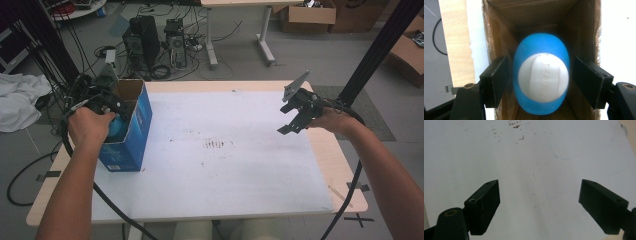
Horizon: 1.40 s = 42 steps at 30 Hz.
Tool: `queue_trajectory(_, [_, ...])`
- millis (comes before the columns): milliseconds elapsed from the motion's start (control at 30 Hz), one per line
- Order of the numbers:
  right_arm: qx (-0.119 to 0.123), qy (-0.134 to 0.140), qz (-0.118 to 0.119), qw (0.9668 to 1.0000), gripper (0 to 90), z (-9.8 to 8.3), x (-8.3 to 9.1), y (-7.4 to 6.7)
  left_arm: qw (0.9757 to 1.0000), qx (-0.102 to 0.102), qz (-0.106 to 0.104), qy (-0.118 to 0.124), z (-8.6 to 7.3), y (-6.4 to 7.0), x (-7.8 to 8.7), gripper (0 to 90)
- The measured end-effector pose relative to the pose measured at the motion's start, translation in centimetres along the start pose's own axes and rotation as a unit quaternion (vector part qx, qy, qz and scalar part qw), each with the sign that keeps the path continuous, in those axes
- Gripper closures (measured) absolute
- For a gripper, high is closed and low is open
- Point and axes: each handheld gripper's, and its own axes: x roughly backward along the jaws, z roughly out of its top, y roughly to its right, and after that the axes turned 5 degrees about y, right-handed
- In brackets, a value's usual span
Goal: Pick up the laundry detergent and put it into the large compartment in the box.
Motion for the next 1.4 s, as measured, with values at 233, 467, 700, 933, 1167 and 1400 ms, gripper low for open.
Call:
queue_trajectory(233, [-0.001, 0.0, -0.001, 1.0, 17.3, 0.0, 0.2, -0.1, 0.9999, -0.013, 0.001, 0.005, 0.2, 0.2, 1.2, 29.1])
queue_trajectory(467, [0.001, 0.0, -0.003, 1.0, 17.3, 0.0, 0.4, -0.2, 0.9997, -0.023, -0.001, 0.012, 0.6, 0.7, 2.6, 26.7])
queue_trajectory(700, [0.0, -0.002, -0.003, 1.0, 17.3, 0.0, 0.4, -0.3, 0.9992, -0.036, -0.004, 0.019, 0.8, 1.3, 3.2, 22.7])
queue_trajectory(933, [-0.001, 0.0, -0.005, 1.0, 17.3, 0.0, 0.6, -0.3, 0.9983, -0.048, -0.006, 0.032, 1.1, 2.1, 4.2, 21.0])
queue_trajectory(1167, [0.001, -0.001, -0.004, 1.0, 17.4, 0.1, 0.6, -0.4, 0.9959, -0.076, -0.009, 0.048, 1.3, 3.4, 5.1, 20.5])
queue_trajectory(1400, [0.0, -0.001, -0.005, 1.0, 17.3, 0.1, 0.7, -0.5, 0.9919, -0.107, -0.019, 0.066, 1.5, 5.1, 6.0, 20.2])
